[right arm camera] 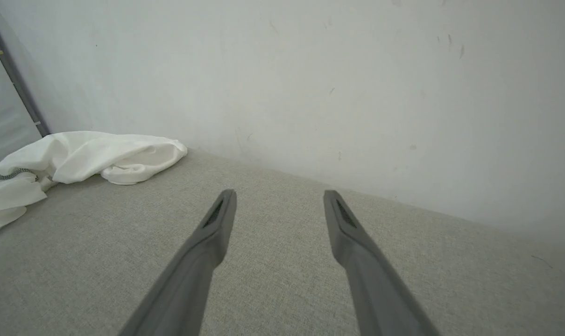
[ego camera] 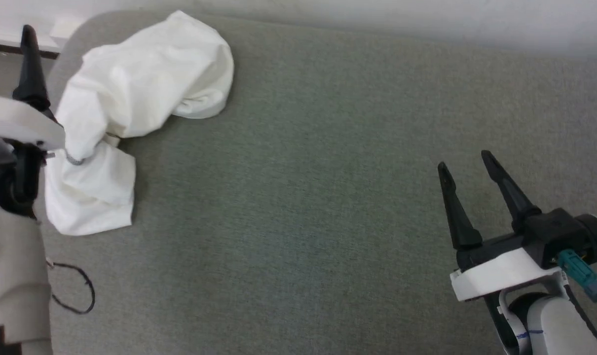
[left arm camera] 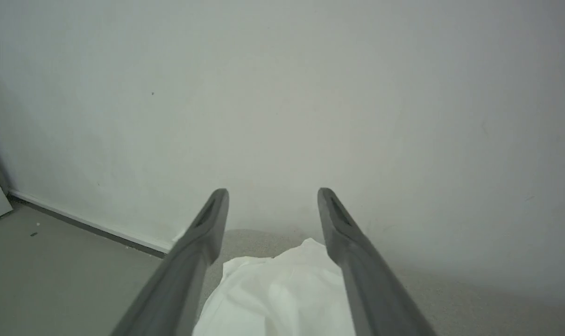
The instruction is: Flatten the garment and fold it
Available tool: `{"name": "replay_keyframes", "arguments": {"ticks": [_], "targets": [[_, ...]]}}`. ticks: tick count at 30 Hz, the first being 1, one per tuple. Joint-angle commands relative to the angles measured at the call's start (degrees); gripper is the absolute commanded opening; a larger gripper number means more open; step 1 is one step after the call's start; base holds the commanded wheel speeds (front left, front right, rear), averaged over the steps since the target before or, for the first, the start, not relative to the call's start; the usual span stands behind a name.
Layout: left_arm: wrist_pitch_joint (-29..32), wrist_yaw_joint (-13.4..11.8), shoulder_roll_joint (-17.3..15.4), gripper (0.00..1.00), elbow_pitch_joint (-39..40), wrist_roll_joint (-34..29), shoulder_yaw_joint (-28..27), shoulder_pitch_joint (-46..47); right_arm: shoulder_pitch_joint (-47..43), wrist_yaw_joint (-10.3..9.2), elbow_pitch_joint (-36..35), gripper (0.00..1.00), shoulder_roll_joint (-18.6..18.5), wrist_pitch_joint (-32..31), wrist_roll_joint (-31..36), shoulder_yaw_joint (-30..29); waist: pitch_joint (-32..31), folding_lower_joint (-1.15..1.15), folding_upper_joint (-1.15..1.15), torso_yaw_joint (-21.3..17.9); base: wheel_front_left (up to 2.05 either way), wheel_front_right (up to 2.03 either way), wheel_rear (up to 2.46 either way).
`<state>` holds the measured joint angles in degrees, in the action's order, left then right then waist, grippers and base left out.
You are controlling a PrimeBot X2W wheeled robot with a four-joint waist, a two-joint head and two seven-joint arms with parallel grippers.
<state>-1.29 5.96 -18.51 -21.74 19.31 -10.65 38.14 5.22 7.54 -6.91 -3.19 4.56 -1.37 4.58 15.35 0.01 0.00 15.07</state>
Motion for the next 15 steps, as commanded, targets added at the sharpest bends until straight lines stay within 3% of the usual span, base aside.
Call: {"name": "replay_keyframes", "arguments": {"ticks": [1, 8, 15], "targets": [[1.8, 0.3, -1.2, 1.00, -3.1, 2.3, 0.5, 2.6, 1.3, -0.04, -0.4, 1.00, -0.2, 0.2, 0.2, 0.2, 4.3, -0.01, 0.00, -3.0, 0.00, 0.00, 0.00], [14.0, 0.4, -5.8, 1.00, -17.9, 9.6, -0.2, 9.2, 3.8, -0.05, -0.1, 1.00, -0.1, 1.0, -0.4, 1.3, 9.3, -0.01, 0.00, -5.5, 0.00, 0.00, 0.00], [22.7, -3.3, -8.9, 1.00, -26.6, 12.7, -1.8, 11.8, 6.1, -0.05, 0.3, 1.00, -0.3, 2.1, -1.1, 2.9, 13.7, -0.01, 0.00, -6.9, 0.00, 0.00, 0.00]]}}
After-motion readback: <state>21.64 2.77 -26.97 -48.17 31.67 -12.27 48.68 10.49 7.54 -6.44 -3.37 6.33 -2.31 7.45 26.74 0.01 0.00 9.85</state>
